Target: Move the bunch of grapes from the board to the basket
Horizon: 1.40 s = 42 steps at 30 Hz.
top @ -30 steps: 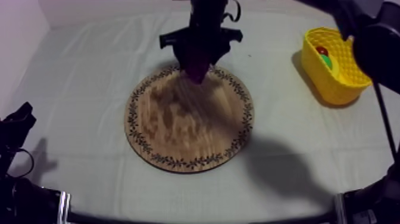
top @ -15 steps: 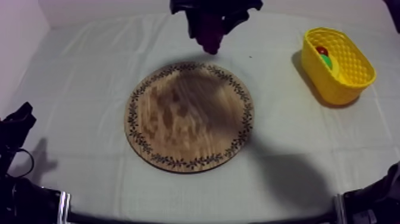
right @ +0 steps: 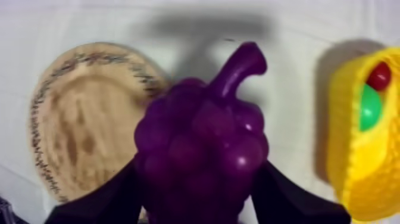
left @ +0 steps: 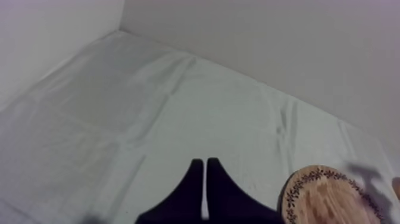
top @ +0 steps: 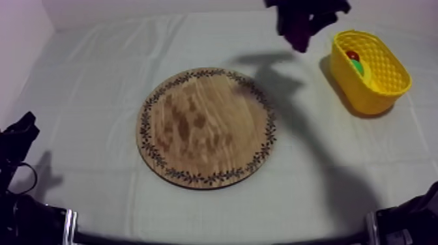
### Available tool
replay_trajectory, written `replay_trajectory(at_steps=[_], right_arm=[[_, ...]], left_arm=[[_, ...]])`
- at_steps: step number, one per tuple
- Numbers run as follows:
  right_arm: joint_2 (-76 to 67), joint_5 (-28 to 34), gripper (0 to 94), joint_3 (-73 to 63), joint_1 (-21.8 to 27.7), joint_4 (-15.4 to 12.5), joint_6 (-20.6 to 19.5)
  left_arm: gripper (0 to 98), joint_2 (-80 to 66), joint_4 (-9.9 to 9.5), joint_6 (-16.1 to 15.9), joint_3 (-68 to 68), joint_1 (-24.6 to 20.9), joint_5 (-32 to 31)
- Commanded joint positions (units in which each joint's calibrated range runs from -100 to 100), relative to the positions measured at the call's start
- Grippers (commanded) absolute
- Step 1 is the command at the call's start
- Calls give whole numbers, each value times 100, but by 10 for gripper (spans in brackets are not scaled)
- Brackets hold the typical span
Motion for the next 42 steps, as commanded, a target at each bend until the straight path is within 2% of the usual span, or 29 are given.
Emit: replay_trajectory(at_steps=[1, 9, 16, 22, 34, 37, 42], right_arm=[[-191, -31, 366, 364, 516, -24, 200], [-577, -228, 377, 988, 1497, 196, 698], [-657, -468, 385, 1230, 2091, 464, 1035], [-586, -742, 376, 1384, 2235, 610, 1127], [-124, -1377, 331, 1863, 2152, 675, 1033], [28, -1460, 432, 1919, 2093, 725, 973], [214, -1374, 704, 1969, 1987, 805, 853]], left_arm=[[0, 1, -2, 0, -4, 2, 5], [0, 1, -2, 0, -4, 2, 5], [0, 1, -2, 0, -4, 2, 5], [0, 1, -2, 0, -4, 2, 5], [0, 1, -2, 0, -4, 2, 5], [0, 1, -2, 0, -4, 2, 5], [0, 1, -2, 0, -4, 2, 5]])
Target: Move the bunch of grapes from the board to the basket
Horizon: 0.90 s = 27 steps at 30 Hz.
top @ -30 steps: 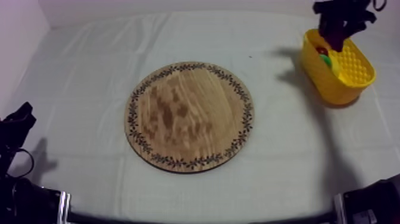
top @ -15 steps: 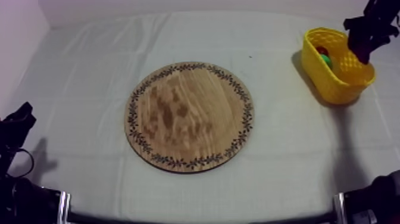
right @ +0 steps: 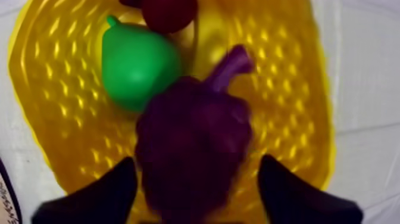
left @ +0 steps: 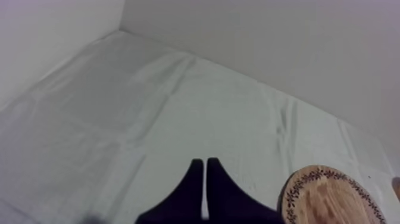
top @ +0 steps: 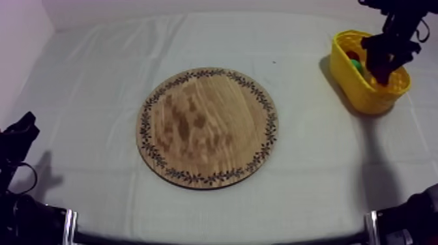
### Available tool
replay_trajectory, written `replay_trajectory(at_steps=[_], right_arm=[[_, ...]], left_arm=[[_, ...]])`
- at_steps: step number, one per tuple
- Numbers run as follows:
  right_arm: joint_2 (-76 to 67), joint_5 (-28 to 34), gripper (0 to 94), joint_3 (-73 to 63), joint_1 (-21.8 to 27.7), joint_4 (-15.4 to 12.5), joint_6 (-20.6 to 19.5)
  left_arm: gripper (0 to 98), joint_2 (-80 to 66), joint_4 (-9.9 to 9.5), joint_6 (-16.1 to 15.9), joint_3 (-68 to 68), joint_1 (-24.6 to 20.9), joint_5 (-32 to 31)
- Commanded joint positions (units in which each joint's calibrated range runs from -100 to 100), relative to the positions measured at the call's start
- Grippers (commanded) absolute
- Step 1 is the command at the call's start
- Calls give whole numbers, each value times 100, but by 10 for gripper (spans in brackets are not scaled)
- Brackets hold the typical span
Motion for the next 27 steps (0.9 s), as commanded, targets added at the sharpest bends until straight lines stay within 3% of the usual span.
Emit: replay_trajectory(at_steps=[1, 5, 8, 15, 20, 27], right_arm=[[38, 87, 751, 2, -25, 33, -53], [75, 120, 854, -86, -53, 8, -131], [-26, 93, 850, -162, -40, -63, -123], [-843, -468, 641, 145, 48, -209, -39], [-1821, -1277, 476, 993, 106, -250, -53], [-3345, -2257, 373, 2710, -45, -136, -13]], left_arm=[[0, 1, -2, 0, -4, 2, 5], [0, 1, -2, 0, -4, 2, 5], [0, 1, -2, 0, -4, 2, 5], [0, 1, -2, 0, -4, 2, 5], [0, 1, -2, 0, -4, 2, 5], [0, 1, -2, 0, -4, 2, 5]])
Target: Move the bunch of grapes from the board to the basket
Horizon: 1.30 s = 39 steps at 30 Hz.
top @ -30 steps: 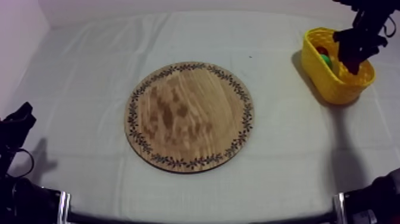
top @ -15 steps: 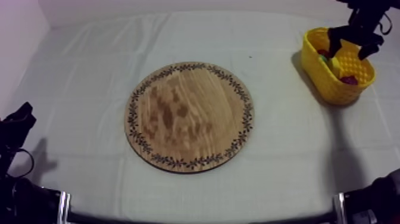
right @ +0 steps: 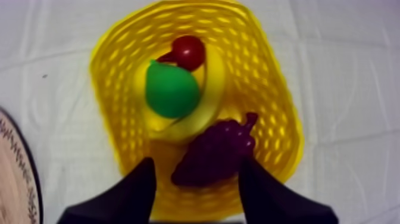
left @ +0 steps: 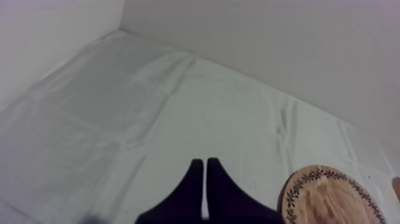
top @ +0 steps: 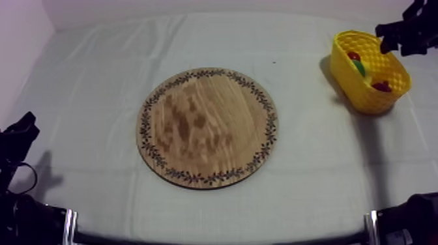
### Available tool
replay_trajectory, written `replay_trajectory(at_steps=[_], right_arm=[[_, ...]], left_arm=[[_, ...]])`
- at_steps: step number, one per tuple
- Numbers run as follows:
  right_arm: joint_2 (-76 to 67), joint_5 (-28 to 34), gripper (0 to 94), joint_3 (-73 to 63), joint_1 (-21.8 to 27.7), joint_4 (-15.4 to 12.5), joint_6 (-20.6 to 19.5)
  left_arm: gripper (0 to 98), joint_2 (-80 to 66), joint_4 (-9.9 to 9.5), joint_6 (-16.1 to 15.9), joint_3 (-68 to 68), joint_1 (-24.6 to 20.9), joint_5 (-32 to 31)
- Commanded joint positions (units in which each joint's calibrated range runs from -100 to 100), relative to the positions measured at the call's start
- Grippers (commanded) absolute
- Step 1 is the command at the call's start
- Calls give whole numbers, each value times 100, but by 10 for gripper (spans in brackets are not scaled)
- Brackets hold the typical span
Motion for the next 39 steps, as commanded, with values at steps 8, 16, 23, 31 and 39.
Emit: replay_trajectory(at_steps=[8, 16, 23, 31, 39], right_arm=[[-1979, -927, 220, 2276, -103, -332, 168], [-3287, -1780, 39, 3656, -31, -1274, 602], [-4965, -2470, 7, 5341, 46, -2525, 1780], [-6525, -1900, 4, 5910, 15, -2150, 1360], [-7725, -1729, 3, 6095, -439, -1549, 495]], left_arm=[[0, 1, -2, 0, -4, 2, -3], [0, 1, -2, -1, -4, 2, -3], [0, 1, -2, -2, -4, 2, -3], [0, 1, -2, 0, -4, 2, -3], [0, 1, -2, 0, -4, 2, -3]])
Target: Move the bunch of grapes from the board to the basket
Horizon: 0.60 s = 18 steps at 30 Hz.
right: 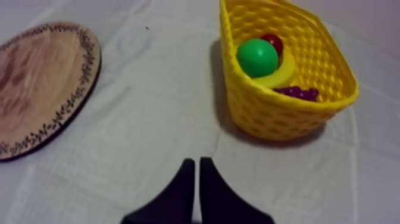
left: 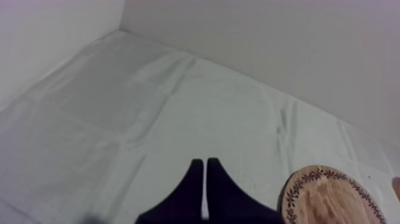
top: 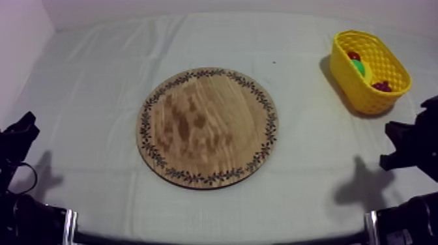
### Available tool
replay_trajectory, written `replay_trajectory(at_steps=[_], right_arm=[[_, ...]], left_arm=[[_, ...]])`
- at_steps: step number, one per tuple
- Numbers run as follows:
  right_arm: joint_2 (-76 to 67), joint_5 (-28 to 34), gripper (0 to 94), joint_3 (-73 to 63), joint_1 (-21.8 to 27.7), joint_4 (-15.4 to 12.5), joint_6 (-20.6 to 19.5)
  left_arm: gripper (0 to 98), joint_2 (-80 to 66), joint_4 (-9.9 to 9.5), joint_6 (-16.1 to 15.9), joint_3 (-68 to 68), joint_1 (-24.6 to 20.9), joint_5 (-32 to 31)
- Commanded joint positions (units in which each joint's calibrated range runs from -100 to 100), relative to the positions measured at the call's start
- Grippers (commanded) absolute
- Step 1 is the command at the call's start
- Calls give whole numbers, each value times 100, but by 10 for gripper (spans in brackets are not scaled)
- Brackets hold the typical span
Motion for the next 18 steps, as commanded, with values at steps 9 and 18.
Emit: replay_trajectory(at_steps=[9, 18], right_arm=[[-994, -586, 5, 303, -593, 613, -334], [-1032, -600, 5, 323, -704, 639, -303]], left_arm=[[0, 1, -2, 0, -4, 2, -3], [0, 1, -2, 0, -4, 2, -3]])
